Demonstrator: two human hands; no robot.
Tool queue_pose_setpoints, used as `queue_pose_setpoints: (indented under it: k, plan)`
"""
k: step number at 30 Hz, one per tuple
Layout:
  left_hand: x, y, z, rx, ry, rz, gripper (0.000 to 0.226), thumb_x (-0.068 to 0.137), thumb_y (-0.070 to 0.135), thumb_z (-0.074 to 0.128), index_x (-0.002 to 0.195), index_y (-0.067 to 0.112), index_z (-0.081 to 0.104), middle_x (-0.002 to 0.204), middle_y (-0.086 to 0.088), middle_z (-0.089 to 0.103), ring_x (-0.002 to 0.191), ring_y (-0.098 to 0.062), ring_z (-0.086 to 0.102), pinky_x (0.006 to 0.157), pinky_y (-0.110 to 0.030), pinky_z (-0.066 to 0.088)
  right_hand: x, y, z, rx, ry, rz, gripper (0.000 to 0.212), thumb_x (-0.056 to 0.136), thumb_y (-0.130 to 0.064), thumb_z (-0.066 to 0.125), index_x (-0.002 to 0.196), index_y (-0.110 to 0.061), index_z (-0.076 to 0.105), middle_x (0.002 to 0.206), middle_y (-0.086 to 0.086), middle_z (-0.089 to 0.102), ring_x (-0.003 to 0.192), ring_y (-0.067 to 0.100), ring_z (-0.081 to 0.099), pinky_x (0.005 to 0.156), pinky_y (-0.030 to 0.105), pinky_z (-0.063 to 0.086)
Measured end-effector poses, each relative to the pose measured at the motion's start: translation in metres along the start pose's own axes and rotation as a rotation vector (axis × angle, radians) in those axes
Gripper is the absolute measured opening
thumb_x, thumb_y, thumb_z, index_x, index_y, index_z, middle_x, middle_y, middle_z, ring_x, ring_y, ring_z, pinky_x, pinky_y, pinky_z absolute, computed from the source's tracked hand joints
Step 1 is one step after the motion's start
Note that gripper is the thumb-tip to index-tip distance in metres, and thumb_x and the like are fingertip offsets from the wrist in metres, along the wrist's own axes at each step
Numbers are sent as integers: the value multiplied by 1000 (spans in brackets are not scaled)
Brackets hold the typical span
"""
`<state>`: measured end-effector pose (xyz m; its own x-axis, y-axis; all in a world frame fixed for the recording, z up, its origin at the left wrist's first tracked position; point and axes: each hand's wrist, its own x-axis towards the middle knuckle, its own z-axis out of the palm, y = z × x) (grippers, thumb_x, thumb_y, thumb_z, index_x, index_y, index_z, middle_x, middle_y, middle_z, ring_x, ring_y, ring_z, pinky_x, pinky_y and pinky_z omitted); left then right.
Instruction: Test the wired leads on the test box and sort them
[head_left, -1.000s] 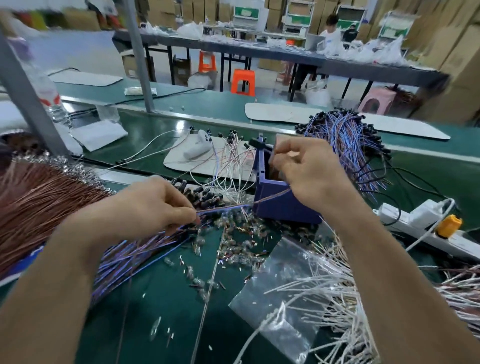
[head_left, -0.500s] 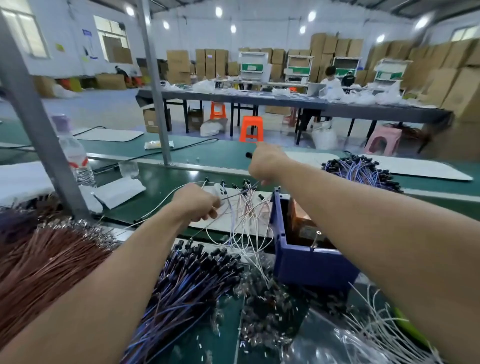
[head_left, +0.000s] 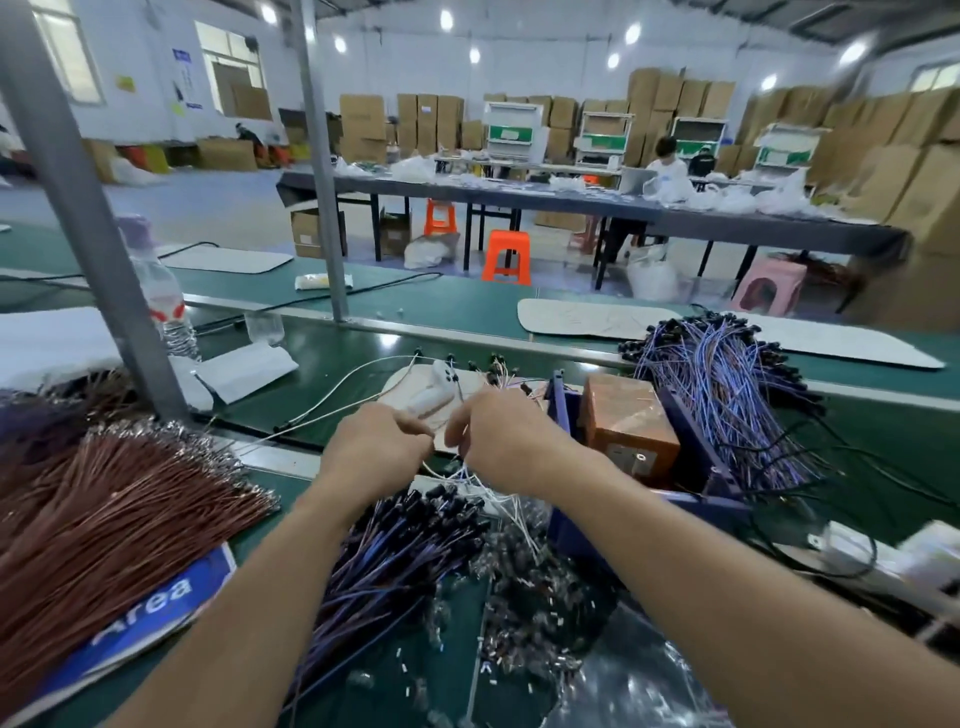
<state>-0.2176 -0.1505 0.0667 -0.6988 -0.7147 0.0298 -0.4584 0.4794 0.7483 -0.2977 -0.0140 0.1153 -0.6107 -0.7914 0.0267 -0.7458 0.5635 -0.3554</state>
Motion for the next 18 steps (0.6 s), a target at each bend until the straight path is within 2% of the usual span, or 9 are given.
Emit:
queue_pose_setpoints:
  k: [2,5,7,9,10,11,12,14,18]
  plan:
    - [-14,-12,-9,5,-5,23,15,80,30,77,74,43,80,71,17,75,70,-5,66,60,-24,47,-19,-12,26,-63,-82,-34,28,85,-2,58,106,-15,73,98,9,71,87,28,67,80,39,60]
    - [-39,-35,-22,57,-31,31,18,80,28,78,69,43,79,70,22,74,69,0,66,62,-22,47,-37,-21,59,-77,-129,-77,30,85,-3,57,110,-15,69,98,9,67,87,31,64,69,35,50]
    - [-54,-50,-27,116,-44,19,21,81,27,78,67,43,76,73,24,73,72,5,66,64,-16,49,-44,-23,75,-82,-155,-111,35,85,-2,58,115,-18,67,104,9,68,94,31,63,71,33,43]
    - [-71,-60,-25,201,-91,10,18,81,27,76,74,44,77,71,25,71,65,11,63,54,-6,42,-50,-23,87,-36,-120,-94,36,84,0,58,115,-17,64,107,10,68,99,33,62,76,34,44]
    - [-80,-64,-21,240,-111,10,16,80,28,75,79,44,78,75,22,73,66,10,63,53,-6,43,-52,-24,91,-13,-79,-81,33,84,2,56,110,-16,63,106,11,68,100,33,62,77,35,45]
    - [-88,-68,-15,272,-113,22,15,80,29,75,86,43,79,86,18,76,75,5,67,62,-11,49,-54,-24,95,-4,-39,-73,28,84,3,55,103,-15,61,104,11,67,98,33,62,76,36,45]
    - [-95,-70,-9,296,-94,40,17,81,30,77,94,40,80,102,13,77,91,-5,71,77,-19,54,-55,-25,98,-13,-6,-74,23,85,3,54,96,-16,56,101,11,65,94,32,61,74,35,43]
    - [-105,-73,1,312,-16,87,21,83,29,79,104,34,80,123,11,72,114,-16,65,99,-29,49,-57,-25,100,-36,40,-76,20,86,3,50,89,-17,49,94,7,57,86,31,54,70,35,38]
    - [-113,-79,13,287,153,165,10,85,27,82,94,29,83,126,10,72,124,-14,59,110,-33,39,-62,-21,92,-36,75,-48,23,85,2,48,85,-19,58,92,5,62,85,28,56,71,35,42]
